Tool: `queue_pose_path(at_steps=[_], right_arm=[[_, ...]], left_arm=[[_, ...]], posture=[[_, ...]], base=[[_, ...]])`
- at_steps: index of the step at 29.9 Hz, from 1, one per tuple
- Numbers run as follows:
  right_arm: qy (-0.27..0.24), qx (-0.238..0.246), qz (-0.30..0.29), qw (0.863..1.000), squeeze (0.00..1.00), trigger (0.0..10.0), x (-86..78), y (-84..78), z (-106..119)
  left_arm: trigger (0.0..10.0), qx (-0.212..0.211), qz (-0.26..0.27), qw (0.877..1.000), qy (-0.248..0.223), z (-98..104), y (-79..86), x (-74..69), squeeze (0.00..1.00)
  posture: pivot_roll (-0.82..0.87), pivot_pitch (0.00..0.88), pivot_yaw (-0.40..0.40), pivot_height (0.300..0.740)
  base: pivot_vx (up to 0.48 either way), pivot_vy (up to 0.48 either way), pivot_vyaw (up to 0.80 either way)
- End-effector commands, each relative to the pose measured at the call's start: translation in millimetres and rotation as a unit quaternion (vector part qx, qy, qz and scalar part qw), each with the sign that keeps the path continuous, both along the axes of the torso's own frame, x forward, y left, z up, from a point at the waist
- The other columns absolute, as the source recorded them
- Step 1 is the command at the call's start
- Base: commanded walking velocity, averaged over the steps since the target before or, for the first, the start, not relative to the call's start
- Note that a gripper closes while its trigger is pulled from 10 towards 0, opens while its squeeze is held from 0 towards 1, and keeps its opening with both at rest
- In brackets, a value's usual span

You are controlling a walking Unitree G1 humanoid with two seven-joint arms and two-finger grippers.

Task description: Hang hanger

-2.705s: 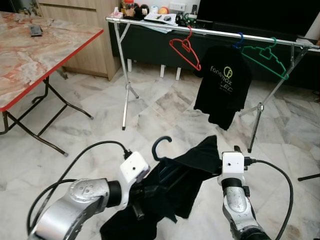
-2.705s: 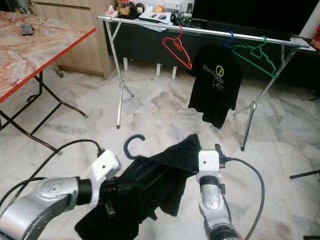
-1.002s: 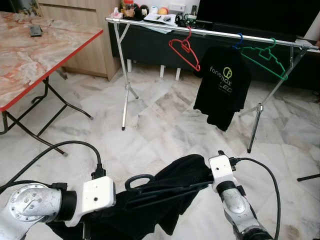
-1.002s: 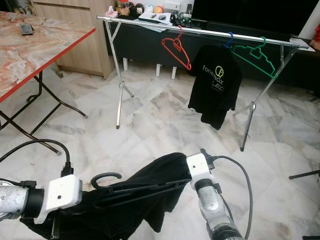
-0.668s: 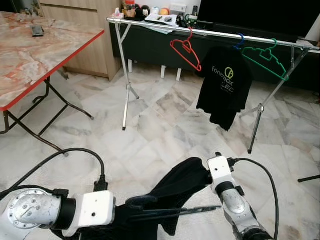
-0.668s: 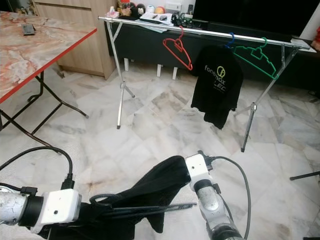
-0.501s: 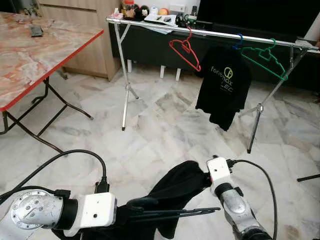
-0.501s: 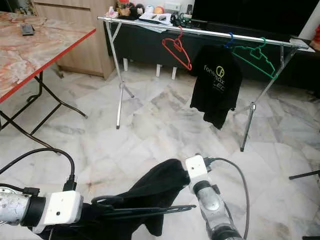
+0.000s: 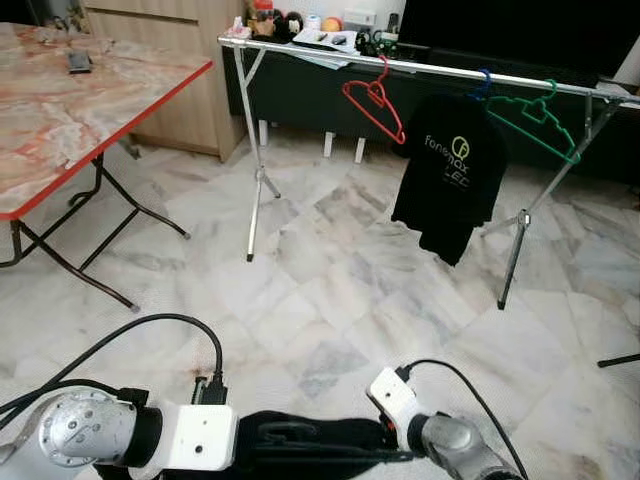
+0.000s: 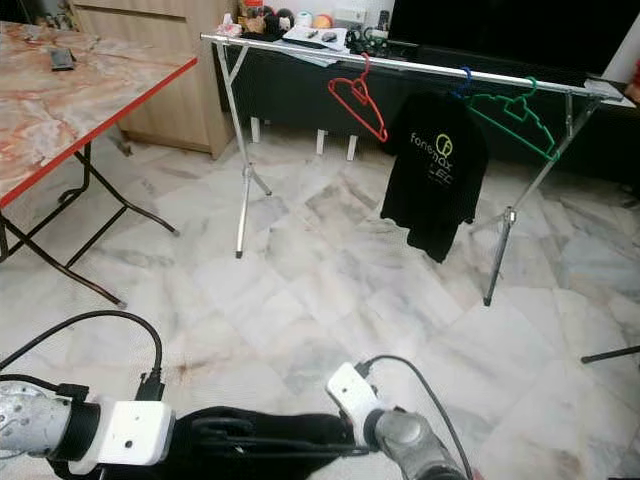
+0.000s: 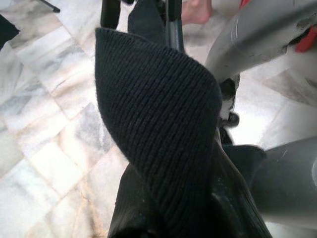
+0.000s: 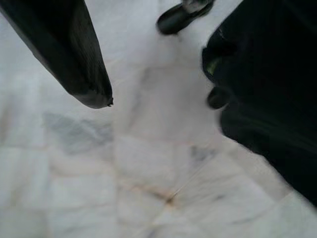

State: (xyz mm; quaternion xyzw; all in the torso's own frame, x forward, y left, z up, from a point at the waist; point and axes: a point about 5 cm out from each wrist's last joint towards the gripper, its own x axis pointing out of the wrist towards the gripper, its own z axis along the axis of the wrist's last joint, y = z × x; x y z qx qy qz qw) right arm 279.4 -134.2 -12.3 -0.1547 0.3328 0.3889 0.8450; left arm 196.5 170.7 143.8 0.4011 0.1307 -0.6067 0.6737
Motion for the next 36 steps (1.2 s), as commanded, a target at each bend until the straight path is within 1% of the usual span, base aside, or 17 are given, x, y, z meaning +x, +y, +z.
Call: queue_pose_path(at_steps=[1, 7, 8, 13, 18, 19, 21, 22, 23, 24, 25, 27, 28, 30, 32, 33, 36], right_arm=[[0.036, -0.016, 0.016, 0.999, 0.0, 10.0, -11.1, -8.3, -9], [0.066, -0.009, -0.001, 0.998, 0.0, 10.0, -17.2, -17.6, -13], [0.072, 0.022, -0.031, 0.997, 0.0, 10.0, -15.4, -18.3, -12], [0.077, 0.093, -0.089, 0.989, 0.0, 10.0, -7.0, -15.6, -4], [0.076, 0.129, -0.139, 0.979, 0.0, 10.0, -1.9, -10.7, -2], [0.064, 0.043, -0.105, 0.992, 0.0, 10.0, -7.7, -14.4, -9], [0.044, -0.04, -0.053, 0.997, 0.0, 10.0, -12.9, -18.2, -15], [0.036, -0.059, -0.037, 0.997, 0.0, 10.0, -13.9, -18.6, -16], [0.032, -0.054, -0.045, 0.997, 0.0, 10.0, -12.8, -17.6, -15], [0.032, -0.054, -0.045, 0.997, 0.0, 10.0, -12.8, -17.6, -15], [0.023, -0.071, -0.034, 0.997, 0.0, 10.0, -11.6, -15.9, -15], [0.019, -0.081, -0.027, 0.996, 0.0, 10.0, -11.3, -15.3, -15], [0.001, -0.114, -0.003, 0.994, 0.0, 10.0, -9.8, -13.8, -14], [-0.03, -0.146, 0.012, 0.989, 0.0, 10.0, -6.8, -8.9, -13], [-0.035, -0.15, 0.012, 0.988, 0.0, 10.0, -6.3, -7.9, -13], [-0.051, -0.15, 0.012, 0.987, 0.0, 10.0, -4.4, -0.7, -12], [-0.065, -0.149, 0.002, 0.987, 0.0, 10.0, -2.2, 8.6, -11]], left_arm=[[10.0, 0.012, -0.001, 1.0, -0.007, -5, 0.6, 0.4, 0.0], [10.0, 0.035, 0.008, 0.999, -0.021, -13, 2.7, 4.0, 0.0], [10.0, 0.033, 0.017, 0.999, -0.027, -16, 1.6, 6.2, 0.0], [10.0, 0.026, 0.025, 0.999, -0.038, -22, -2.0, 9.2, 0.0], [10.0, 0.039, 0.022, 0.997, -0.055, -28, -2.3, 12.0, 0.0], [10.0, 0.038, 0.027, 0.997, -0.055, -30, -1.7, 12.9, 0.0], [10.0, 0.031, 0.039, 0.997, -0.051, -30, -1.4, 13.8, 0.0], [10.0, 0.004, 0.066, 0.997, -0.042, -30, -2.8, 16.6, 0.0], [10.0, -0.034, 0.088, 0.995, -0.033, -28, -5.2, 18.7, 0.0], [10.0, -0.034, 0.088, 0.995, -0.033, -28, -5.2, 18.7, 0.0], [10.0, -0.078, 0.093, 0.992, -0.024, -23, -8.5, 17.8, 0.0], [10.0, -0.093, 0.091, 0.991, -0.022, -20, -9.7, 16.9, 0.0], [10.0, -0.123, 0.073, 0.99, 0.006, -16, -13.2, 9.1, 0.0], [10.0, -0.111, 0.027, 0.991, 0.064, -18, -14.6, -8.4, 0.0], [10.0, -0.106, 0.019, 0.991, 0.073, -19, -14.6, -11.4, 0.0], [10.0, -0.081, -0.003, 0.993, 0.088, -21, -12.9, -17.1, 0.0], [10.0, -0.059, -0.02, 0.994, 0.094, -20, -10.9, -17.9, 0.0]], posture=[[0.21, 0.13, -0.079, 0.74], [0.2, 0.133, -0.078, 0.74], [0.2, 0.134, -0.078, 0.74], [0.2, 0.133, -0.077, 0.74], [0.2, 0.132, -0.077, 0.74], [0.2, 0.131, -0.075, 0.74], [0.2, 0.131, -0.075, 0.74], [0.2, 0.131, -0.076, 0.74], [0.2, 0.131, -0.075, 0.74], [0.2, 0.131, -0.075, 0.74], [0.2, 0.131, -0.075, 0.74], [0.2, 0.131, -0.077, 0.74], [0.2, 0.131, -0.078, 0.74], [0.2, 0.132, -0.08, 0.74], [0.2, 0.132, -0.08, 0.74], [0.2, 0.131, -0.079, 0.74], [0.2, 0.13, -0.079, 0.74]], base=[[0.0, 0.0, 0.0], [0.0, 0.0, 0.0], [0.0, 0.0, 0.0], [0.0, 0.0, 0.0], [0.0, 0.0, 0.0], [0.0, 0.0, 0.0], [0.0, 0.0, 0.0], [0.0, 0.0, 0.0], [0.0, 0.0, 0.0], [0.0, 0.0, 0.0], [0.0, 0.0, 0.0], [0.0, 0.0, 0.0], [0.0, 0.0, 0.0], [0.0, 0.0, 0.0], [0.0, 0.0, 0.0], [0.0, 0.0, 0.0], [0.0, 0.0, 0.0]])
